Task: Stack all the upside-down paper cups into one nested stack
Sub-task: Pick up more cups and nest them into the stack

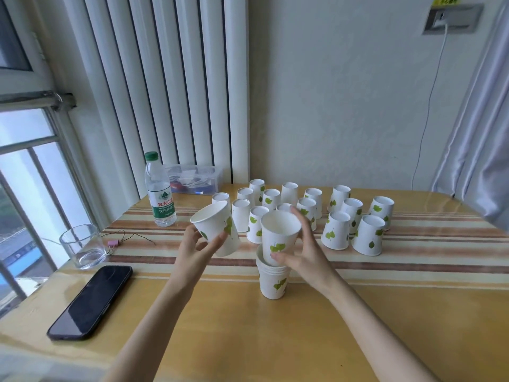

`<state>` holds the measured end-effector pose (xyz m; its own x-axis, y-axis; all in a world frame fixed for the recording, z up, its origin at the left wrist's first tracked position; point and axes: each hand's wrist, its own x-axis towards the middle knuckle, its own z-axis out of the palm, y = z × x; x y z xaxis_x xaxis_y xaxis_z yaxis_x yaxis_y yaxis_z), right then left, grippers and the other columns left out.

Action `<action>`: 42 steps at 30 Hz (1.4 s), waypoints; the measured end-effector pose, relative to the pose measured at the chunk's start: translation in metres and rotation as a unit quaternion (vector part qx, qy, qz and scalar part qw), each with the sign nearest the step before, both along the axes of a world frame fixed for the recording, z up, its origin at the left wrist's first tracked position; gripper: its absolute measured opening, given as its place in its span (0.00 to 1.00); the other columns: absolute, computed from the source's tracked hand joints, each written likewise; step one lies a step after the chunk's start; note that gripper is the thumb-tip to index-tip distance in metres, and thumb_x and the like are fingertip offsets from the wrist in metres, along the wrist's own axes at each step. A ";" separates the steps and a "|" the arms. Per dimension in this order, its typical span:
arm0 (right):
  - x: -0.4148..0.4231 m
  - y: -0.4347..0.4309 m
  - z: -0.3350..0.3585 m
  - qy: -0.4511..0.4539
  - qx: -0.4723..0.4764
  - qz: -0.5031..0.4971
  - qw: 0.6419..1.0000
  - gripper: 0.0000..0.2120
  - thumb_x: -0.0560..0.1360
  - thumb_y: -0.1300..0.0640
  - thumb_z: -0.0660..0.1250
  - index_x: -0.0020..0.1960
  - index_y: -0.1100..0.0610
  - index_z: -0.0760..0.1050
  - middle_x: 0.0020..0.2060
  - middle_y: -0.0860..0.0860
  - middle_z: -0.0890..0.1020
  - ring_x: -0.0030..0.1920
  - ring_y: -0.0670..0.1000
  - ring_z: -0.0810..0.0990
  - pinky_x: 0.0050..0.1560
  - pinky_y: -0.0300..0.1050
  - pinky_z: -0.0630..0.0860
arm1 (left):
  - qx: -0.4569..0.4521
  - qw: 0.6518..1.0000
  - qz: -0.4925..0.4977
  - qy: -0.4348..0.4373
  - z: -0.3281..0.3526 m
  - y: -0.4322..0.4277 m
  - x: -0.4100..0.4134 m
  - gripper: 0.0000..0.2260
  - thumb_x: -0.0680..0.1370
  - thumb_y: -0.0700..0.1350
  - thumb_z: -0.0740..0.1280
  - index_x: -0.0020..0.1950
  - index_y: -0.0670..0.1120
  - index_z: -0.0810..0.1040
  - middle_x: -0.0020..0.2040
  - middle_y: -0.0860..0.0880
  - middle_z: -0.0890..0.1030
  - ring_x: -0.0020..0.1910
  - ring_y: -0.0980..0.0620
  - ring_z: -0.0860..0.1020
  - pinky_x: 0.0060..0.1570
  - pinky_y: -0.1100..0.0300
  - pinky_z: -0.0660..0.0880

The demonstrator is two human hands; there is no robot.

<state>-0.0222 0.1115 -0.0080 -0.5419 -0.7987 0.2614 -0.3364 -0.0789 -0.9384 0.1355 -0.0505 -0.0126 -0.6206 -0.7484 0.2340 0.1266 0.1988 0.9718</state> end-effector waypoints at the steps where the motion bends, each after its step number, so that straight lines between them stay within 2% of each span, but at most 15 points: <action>1: 0.000 -0.001 -0.007 0.001 0.028 0.008 1.000 0.42 0.63 0.51 0.73 0.67 0.28 0.54 0.71 0.42 0.62 0.71 0.44 0.61 0.71 0.55 0.64 | -0.001 1.000 0.001 0.007 0.002 0.002 0.002 0.31 0.64 0.57 0.72 0.64 0.48 0.70 0.60 0.49 0.79 0.49 0.61 0.81 0.42 0.64 0.78; 3: 0.000 0.002 -0.017 0.000 0.081 0.023 0.996 0.38 0.65 0.45 0.71 0.67 0.28 0.53 0.73 0.40 0.55 0.74 0.47 0.56 0.73 0.56 0.59 | -0.005 1.000 -0.002 0.023 0.007 0.007 0.006 0.31 0.65 0.56 0.73 0.64 0.48 0.70 0.60 0.48 0.79 0.50 0.61 0.81 0.41 0.65 0.78; 7: -0.005 0.012 -0.024 0.077 0.151 0.049 0.984 0.34 0.72 0.42 0.66 0.70 0.31 0.49 0.74 0.38 0.49 0.73 0.39 0.42 0.74 0.49 0.47 | -0.027 0.996 -0.032 0.076 0.025 0.025 0.003 0.25 0.68 0.45 0.71 0.64 0.46 0.69 0.58 0.48 0.79 0.48 0.65 0.80 0.42 0.69 0.76; 10: -0.009 0.016 -0.029 0.059 0.167 0.050 0.983 0.44 0.67 0.39 0.69 0.72 0.34 0.44 0.75 0.36 0.45 0.76 0.43 0.45 0.75 0.55 0.48 | -0.059 0.991 -0.095 0.071 0.034 0.036 -0.012 0.26 0.68 0.47 0.73 0.64 0.51 0.69 0.60 0.51 0.78 0.56 0.58 0.79 0.50 0.63 0.77; 13: -0.012 0.021 -0.031 0.037 0.159 0.037 0.986 0.48 0.66 0.41 0.71 0.74 0.37 0.41 0.75 0.35 0.44 0.75 0.41 0.41 0.75 0.53 0.46 | -0.074 0.987 -0.140 0.008 0.023 0.042 -0.032 0.26 0.68 0.52 0.73 0.63 0.52 0.70 0.63 0.52 0.77 0.63 0.54 0.75 0.60 0.52 0.74; 16: -0.017 0.025 -0.036 0.056 0.174 0.000 0.983 0.46 0.69 0.45 0.71 0.75 0.42 0.43 0.75 0.40 0.45 0.75 0.43 0.41 0.75 0.51 0.47 | -0.078 0.983 -0.157 -0.063 -0.002 0.044 -0.044 0.27 0.68 0.53 0.73 0.64 0.51 0.69 0.63 0.53 0.76 0.64 0.55 0.73 0.58 0.62 0.73; 20: -0.028 0.031 -0.045 0.058 0.177 -0.047 0.981 0.35 0.74 0.56 0.65 0.74 0.46 0.51 0.75 0.44 0.52 0.75 0.46 0.47 0.72 0.45 0.51 | -0.075 0.971 -0.192 -0.118 -0.018 0.047 -0.038 0.26 0.68 0.55 0.71 0.63 0.63 0.66 0.64 0.57 0.73 0.63 0.59 0.72 0.56 0.63 0.71; 23: -0.042 0.028 -0.048 0.044 0.172 -0.057 0.982 0.30 0.74 0.61 0.62 0.72 0.46 0.56 0.71 0.45 0.58 0.73 0.47 0.53 0.70 0.45 0.55 | -0.079 0.955 -0.241 -0.153 -0.020 0.037 -0.030 0.37 0.64 0.63 0.71 0.70 0.64 0.59 0.67 0.62 0.68 0.64 0.64 0.69 0.60 0.62 0.68; 25: -0.055 0.016 -0.049 0.024 0.155 -0.075 0.985 0.28 0.74 0.61 0.62 0.71 0.47 0.59 0.71 0.47 0.62 0.71 0.45 0.58 0.70 0.46 0.59 | -0.054 0.963 -0.229 -0.131 -0.020 0.021 -0.031 0.40 0.64 0.69 0.66 0.72 0.60 0.59 0.68 0.63 0.67 0.65 0.67 0.69 0.62 0.61 0.68; 27: -0.069 -0.002 -0.047 0.014 0.126 -0.100 0.987 0.26 0.74 0.58 0.65 0.69 0.50 0.62 0.70 0.48 0.66 0.70 0.44 0.62 0.68 0.44 0.61 | -0.032 0.980 -0.168 -0.103 -0.021 0.002 -0.042 0.33 0.67 0.69 0.63 0.69 0.57 0.66 0.67 0.59 0.72 0.65 0.62 0.71 0.62 0.59 0.70; 30: -0.087 -0.034 -0.039 0.044 0.100 -0.138 0.984 0.26 0.73 0.55 0.68 0.69 0.54 0.63 0.68 0.50 0.68 0.68 0.47 0.66 0.63 0.41 0.63 | -0.061 0.989 -0.082 -0.110 -0.026 -0.025 -0.074 0.23 0.73 0.54 0.68 0.67 0.51 0.68 0.66 0.51 0.72 0.64 0.52 0.74 0.58 0.59 0.72; 32: -0.100 -0.055 -0.036 0.099 0.088 -0.161 0.978 0.28 0.73 0.55 0.68 0.69 0.54 0.62 0.69 0.53 0.66 0.70 0.51 0.64 0.63 0.40 0.61 | -0.122 0.982 -0.060 -0.134 -0.031 -0.039 -0.097 0.26 0.73 0.47 0.70 0.69 0.50 0.66 0.68 0.49 0.68 0.63 0.51 0.72 0.59 0.58 0.70; 35: -0.120 -0.079 -0.031 0.164 0.104 -0.152 0.969 0.29 0.74 0.53 0.66 0.72 0.51 0.61 0.73 0.52 0.62 0.74 0.51 0.58 0.69 0.45 0.59 | -0.227 0.964 -0.045 -0.127 -0.029 -0.051 -0.128 0.29 0.72 0.47 0.72 0.71 0.51 0.65 0.71 0.46 0.63 0.66 0.51 0.66 0.64 0.58 0.65; 38: -0.135 -0.093 -0.033 0.172 0.156 -0.108 0.967 0.27 0.76 0.50 0.63 0.73 0.46 0.60 0.76 0.50 0.58 0.76 0.50 0.54 0.72 0.49 0.55 | -0.266 0.952 -0.047 -0.144 -0.026 -0.056 -0.153 0.29 0.73 0.47 0.70 0.72 0.51 0.64 0.73 0.45 0.62 0.71 0.50 0.63 0.64 0.63 0.60; 42: -0.137 -0.099 -0.039 0.191 0.164 -0.115 0.961 0.20 0.76 0.53 0.64 0.67 0.52 0.70 0.72 0.51 0.64 0.72 0.51 0.62 0.63 0.37 0.58 | -0.281 0.937 -0.028 -0.204 -0.032 -0.061 -0.170 0.28 0.74 0.49 0.69 0.72 0.49 0.65 0.72 0.42 0.65 0.70 0.43 0.63 0.68 0.54 0.62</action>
